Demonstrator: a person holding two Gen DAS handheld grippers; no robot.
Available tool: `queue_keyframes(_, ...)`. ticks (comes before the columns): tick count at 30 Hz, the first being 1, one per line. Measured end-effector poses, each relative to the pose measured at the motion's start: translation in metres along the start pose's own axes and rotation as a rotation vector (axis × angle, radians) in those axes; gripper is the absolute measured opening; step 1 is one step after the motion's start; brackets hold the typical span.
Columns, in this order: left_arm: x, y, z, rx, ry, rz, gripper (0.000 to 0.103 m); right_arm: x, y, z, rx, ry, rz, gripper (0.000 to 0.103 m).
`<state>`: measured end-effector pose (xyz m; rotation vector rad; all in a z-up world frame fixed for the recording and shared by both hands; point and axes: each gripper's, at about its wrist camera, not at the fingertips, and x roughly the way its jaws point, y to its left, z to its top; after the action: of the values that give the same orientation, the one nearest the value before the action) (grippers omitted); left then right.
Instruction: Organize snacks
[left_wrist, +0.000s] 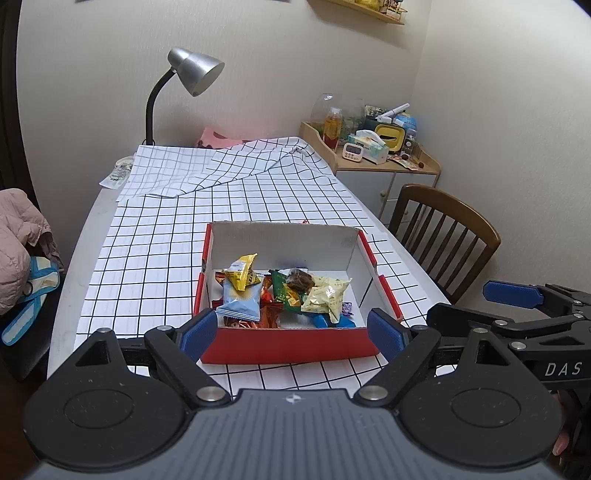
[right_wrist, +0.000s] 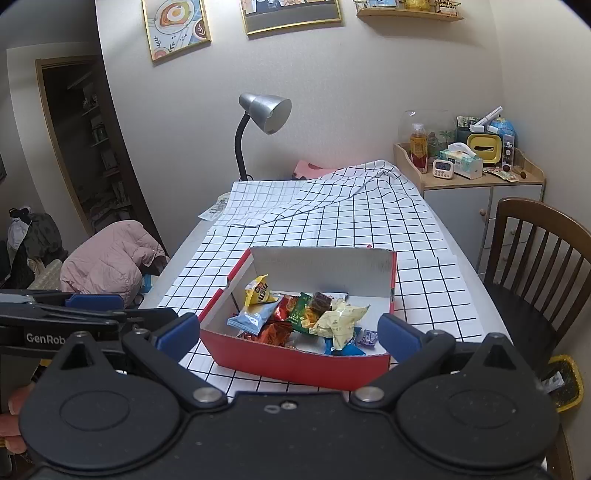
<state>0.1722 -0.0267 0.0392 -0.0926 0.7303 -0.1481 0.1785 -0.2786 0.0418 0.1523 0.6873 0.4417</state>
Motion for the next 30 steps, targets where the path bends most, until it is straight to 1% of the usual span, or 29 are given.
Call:
queue_keyframes(22, 0.003, 0.0, -0.003, 0.007, 0.015, 0.006, 0.089, 0.003, -0.002, -0.006, 0.025, 0.021, -0.009, 0.103)
queue_keyframes(30, 0.008, 0.007, -0.009, -0.018, 0.037, 0.005, 0.089, 0.007, -0.003, -0.011, 0.041, 0.032, -0.014, 0.103)
